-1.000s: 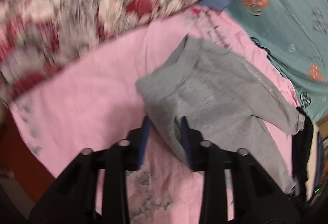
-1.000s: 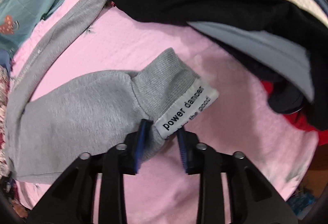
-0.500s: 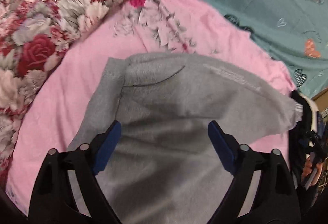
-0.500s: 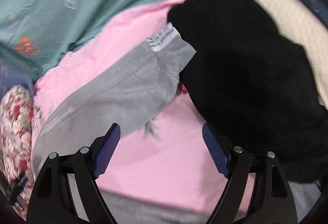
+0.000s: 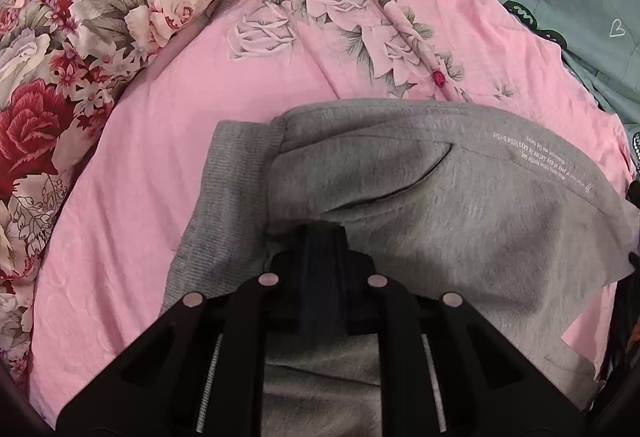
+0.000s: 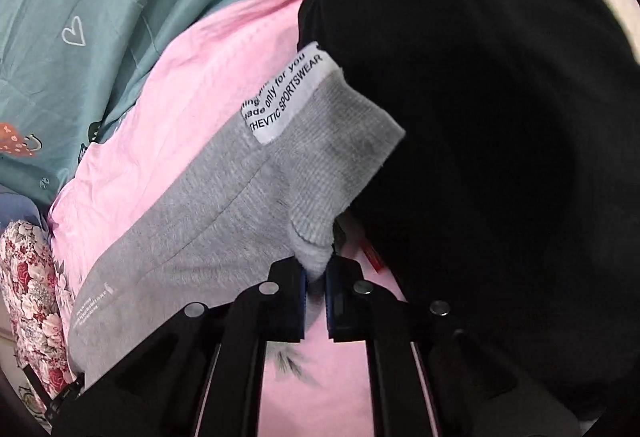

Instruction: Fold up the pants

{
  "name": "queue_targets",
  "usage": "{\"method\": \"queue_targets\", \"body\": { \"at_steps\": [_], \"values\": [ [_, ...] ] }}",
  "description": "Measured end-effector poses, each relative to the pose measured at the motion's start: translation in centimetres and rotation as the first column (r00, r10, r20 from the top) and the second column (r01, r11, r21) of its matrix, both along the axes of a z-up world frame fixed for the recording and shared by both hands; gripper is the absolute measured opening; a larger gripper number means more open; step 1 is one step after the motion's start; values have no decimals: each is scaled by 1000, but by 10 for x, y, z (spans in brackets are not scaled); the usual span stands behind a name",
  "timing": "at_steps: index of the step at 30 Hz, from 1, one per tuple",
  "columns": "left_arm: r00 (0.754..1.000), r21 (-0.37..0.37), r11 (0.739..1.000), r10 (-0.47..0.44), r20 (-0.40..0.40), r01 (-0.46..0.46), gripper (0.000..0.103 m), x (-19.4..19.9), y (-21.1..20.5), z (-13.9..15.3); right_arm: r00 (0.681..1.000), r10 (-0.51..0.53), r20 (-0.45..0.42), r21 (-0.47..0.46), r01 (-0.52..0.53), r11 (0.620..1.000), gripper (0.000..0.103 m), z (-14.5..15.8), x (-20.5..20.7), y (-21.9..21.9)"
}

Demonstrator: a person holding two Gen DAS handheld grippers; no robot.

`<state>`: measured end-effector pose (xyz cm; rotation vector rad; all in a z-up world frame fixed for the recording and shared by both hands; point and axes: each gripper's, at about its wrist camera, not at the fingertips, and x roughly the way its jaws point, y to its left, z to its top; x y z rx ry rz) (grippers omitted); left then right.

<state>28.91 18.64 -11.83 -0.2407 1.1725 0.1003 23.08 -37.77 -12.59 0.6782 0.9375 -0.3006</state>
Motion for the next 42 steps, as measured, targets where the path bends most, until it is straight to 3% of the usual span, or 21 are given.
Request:
{"method": "queue_targets", "body": {
  "at_steps": [3,7,10,12,14,16,17,19,22,25,29,35,39,41,42],
  "values": [
    [1000,-17,1000,2,6,-2,12,1,3,-2,1000,5,-24,-7,-6,1000,7,11,-22,4],
    [1000,-11,1000,5,4,-5,12,4,2,-4,996,7,-89,-11,-8,1000,8,-16,-18,6],
    [1000,5,1000,-17,-11,17,12,3,-1,-1,992,13,-128,-30,-17,999,20,-33,-9,5],
    [999,-11,999,-44,-24,44,16,-6,0,8,981,22,-191,-72,-37,997,38,-21,-12,11],
    [998,-2,998,-66,16,66,40,-18,2,27,984,55,-169,-61,-66,996,39,-4,-25,18],
    [994,63,996,-70,82,65,81,-27,6,52,987,89,-138,-85,-101,991,43,21,-47,29],
    [990,97,993,-76,115,65,83,-28,8,64,988,102,-117,-99,-113,989,50,31,-60,34],
    [985,139,985,-117,125,99,83,-17,12,79,989,134,-63,-114,-141,983,53,50,-92,47],
    [985,127,983,-142,94,130,83,19,25,81,986,163,-21,-92,-164,982,53,60,-132,62],
    [984,83,983,-168,59,163,83,53,39,65,986,169,6,-83,-168,982,53,65,-165,73],
    [972,-53,973,-228,-63,225,81,88,51,27,994,105,14,-75,-104,992,53,66,-198,84],
    [941,-42,944,-329,-82,327,81,90,32,8,1000,-6,17,-67,7,998,53,67,-227,74],
    [910,4,915,-401,-103,404,59,84,9,-3,1000,10,17,-63,-9,998,53,66,-222,82],
    [890,76,887,-451,-72,455,36,78,-4,0,998,61,7,-62,-60,996,53,65,-209,93],
    [883,106,876,-466,-64,470,32,75,-8,1,996,88,4,-65,-88,994,53,65,-202,100]
  ]
}}
